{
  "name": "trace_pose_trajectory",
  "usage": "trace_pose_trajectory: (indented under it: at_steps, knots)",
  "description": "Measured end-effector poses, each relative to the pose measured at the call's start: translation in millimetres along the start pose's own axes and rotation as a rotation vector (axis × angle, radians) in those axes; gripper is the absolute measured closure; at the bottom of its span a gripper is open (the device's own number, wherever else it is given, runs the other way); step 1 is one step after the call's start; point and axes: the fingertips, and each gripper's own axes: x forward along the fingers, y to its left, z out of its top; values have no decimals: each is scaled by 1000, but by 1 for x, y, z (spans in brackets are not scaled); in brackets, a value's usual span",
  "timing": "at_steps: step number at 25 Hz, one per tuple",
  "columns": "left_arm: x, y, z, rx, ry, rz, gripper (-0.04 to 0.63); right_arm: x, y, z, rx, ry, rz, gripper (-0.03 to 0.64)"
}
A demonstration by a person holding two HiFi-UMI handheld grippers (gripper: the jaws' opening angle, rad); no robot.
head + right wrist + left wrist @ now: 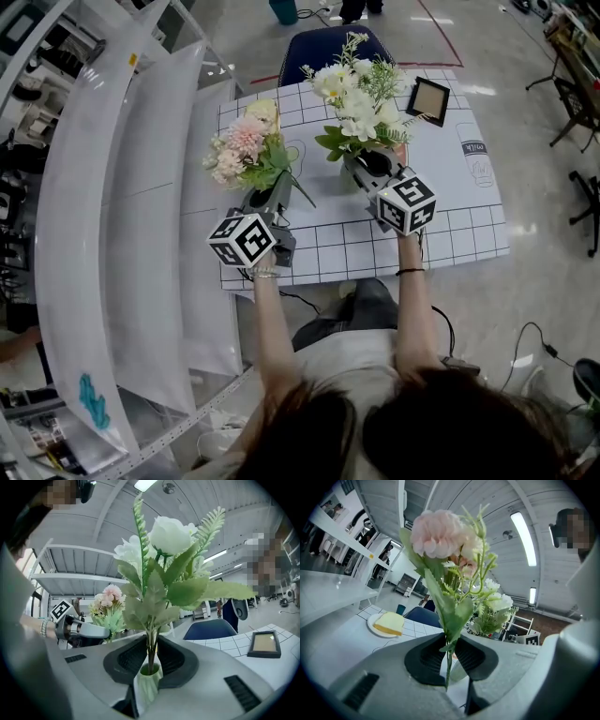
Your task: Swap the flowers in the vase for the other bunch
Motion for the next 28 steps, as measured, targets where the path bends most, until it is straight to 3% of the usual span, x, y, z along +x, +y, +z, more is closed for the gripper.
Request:
trace_pose_trajectory:
  at_steps: [28]
  knots:
    - [4, -6, -11, -18, 19, -19, 535, -7, -1, -23, -39, 108, -69, 565]
